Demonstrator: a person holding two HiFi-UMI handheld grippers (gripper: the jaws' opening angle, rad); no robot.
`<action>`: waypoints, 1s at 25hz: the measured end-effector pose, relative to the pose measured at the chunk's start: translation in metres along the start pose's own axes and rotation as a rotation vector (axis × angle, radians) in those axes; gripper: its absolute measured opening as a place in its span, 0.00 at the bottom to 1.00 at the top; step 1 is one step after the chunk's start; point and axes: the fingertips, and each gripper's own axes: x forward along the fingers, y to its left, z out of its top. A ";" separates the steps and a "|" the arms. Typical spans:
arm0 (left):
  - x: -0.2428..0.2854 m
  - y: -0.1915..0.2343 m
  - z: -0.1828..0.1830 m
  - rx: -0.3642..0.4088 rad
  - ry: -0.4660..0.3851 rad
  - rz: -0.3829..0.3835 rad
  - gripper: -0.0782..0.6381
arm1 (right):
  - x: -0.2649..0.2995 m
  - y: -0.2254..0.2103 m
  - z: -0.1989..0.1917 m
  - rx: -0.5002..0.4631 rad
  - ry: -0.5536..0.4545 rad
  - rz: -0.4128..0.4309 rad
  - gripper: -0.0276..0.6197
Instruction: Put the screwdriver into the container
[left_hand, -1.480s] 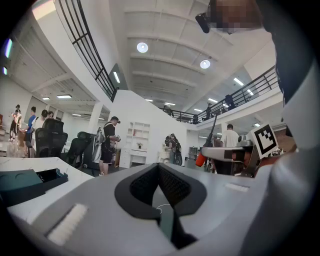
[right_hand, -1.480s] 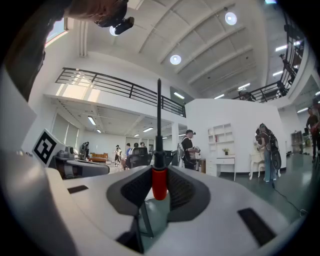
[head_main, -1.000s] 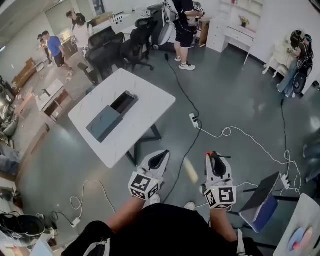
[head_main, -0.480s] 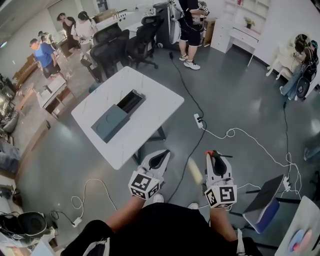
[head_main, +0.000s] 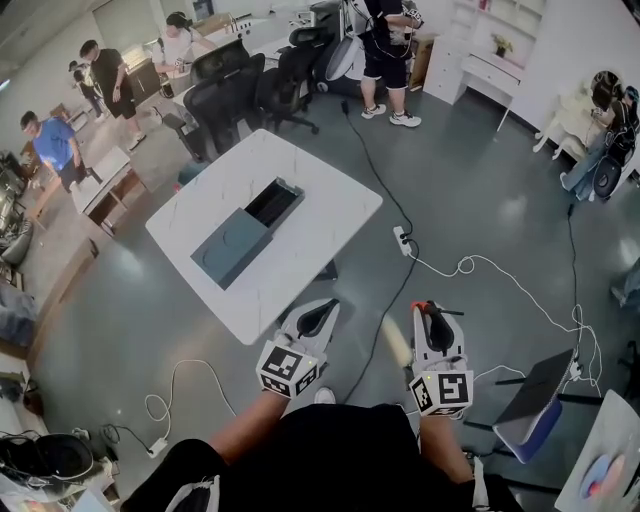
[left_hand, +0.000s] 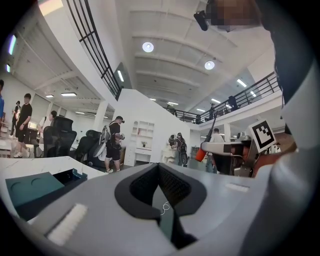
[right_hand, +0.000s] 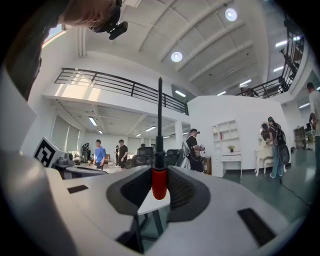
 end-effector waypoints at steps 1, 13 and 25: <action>-0.001 0.003 -0.001 0.000 0.002 0.000 0.12 | 0.002 0.002 0.000 -0.004 0.000 0.000 0.19; 0.016 0.027 -0.011 -0.016 0.035 0.039 0.12 | 0.033 -0.012 -0.006 0.014 0.001 0.021 0.19; 0.104 0.021 0.004 0.020 0.045 0.102 0.12 | 0.083 -0.094 -0.011 0.021 0.021 0.099 0.19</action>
